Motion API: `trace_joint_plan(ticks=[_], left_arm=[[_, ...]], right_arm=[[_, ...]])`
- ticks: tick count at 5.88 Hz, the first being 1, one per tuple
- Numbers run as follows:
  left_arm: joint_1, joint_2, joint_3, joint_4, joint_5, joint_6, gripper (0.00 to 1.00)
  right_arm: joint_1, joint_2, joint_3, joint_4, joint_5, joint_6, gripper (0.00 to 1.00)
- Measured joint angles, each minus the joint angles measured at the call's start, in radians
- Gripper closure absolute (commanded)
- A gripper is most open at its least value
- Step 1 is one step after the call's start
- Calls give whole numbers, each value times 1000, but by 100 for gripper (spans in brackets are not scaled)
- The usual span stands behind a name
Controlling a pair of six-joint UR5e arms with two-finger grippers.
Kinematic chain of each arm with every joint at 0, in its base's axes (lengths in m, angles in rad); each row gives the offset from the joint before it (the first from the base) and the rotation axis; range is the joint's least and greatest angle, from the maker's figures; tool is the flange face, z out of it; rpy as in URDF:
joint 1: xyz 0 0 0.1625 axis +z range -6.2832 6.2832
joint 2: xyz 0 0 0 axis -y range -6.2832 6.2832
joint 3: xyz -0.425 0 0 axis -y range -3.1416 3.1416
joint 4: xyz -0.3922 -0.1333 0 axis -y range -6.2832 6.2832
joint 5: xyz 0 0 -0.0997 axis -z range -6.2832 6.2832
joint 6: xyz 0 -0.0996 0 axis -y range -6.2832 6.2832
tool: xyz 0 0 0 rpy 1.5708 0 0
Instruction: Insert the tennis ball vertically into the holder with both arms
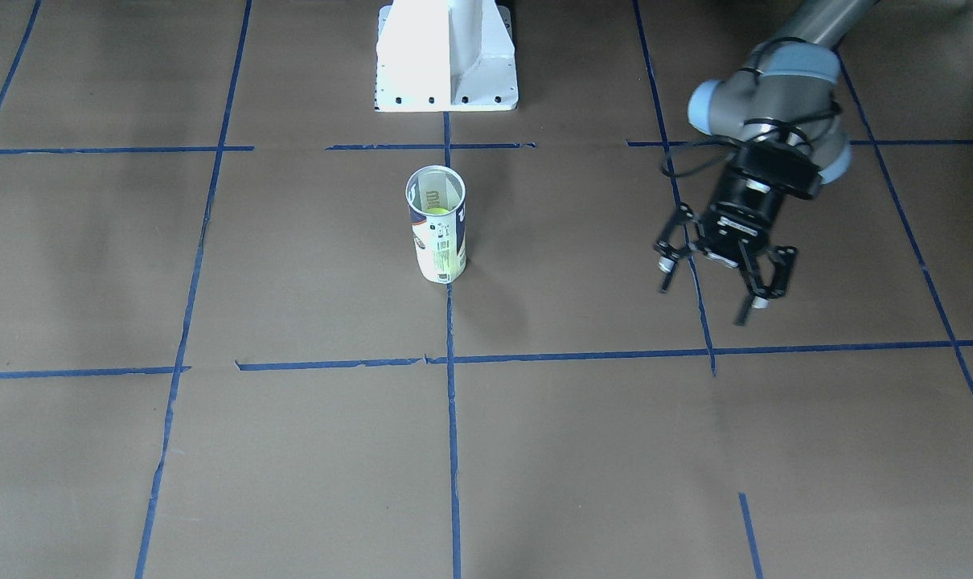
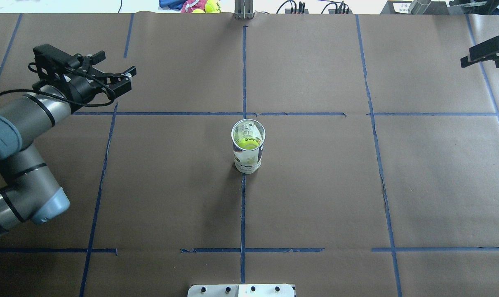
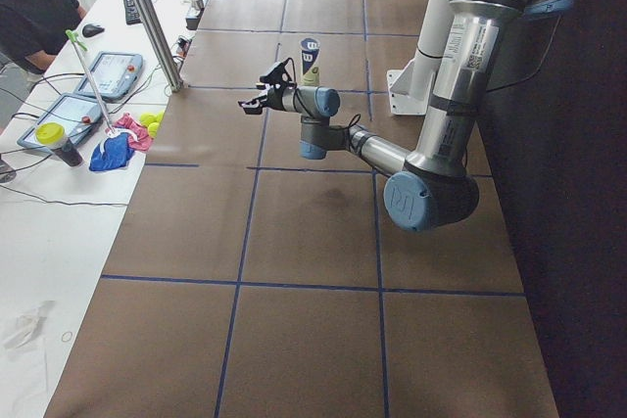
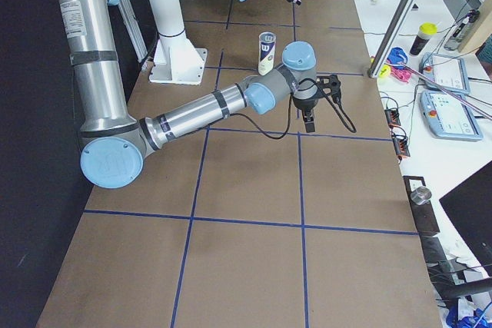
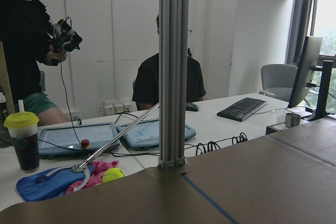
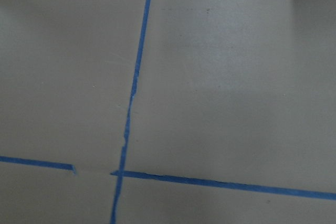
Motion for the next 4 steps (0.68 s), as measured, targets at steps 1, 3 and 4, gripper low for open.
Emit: trace_joint_plan(ticks=[1, 3, 4], left_arm=[[-138, 22, 3, 138, -207, -8, 0], [-404, 45, 4, 454, -646, 59, 0], [-504, 63, 5, 599, -829, 114, 0]], right_arm=[[49, -49, -38, 1, 42, -105, 1], [156, -103, -142, -9, 118, -326, 1], [190, -113, -175, -37, 121, -422, 1]])
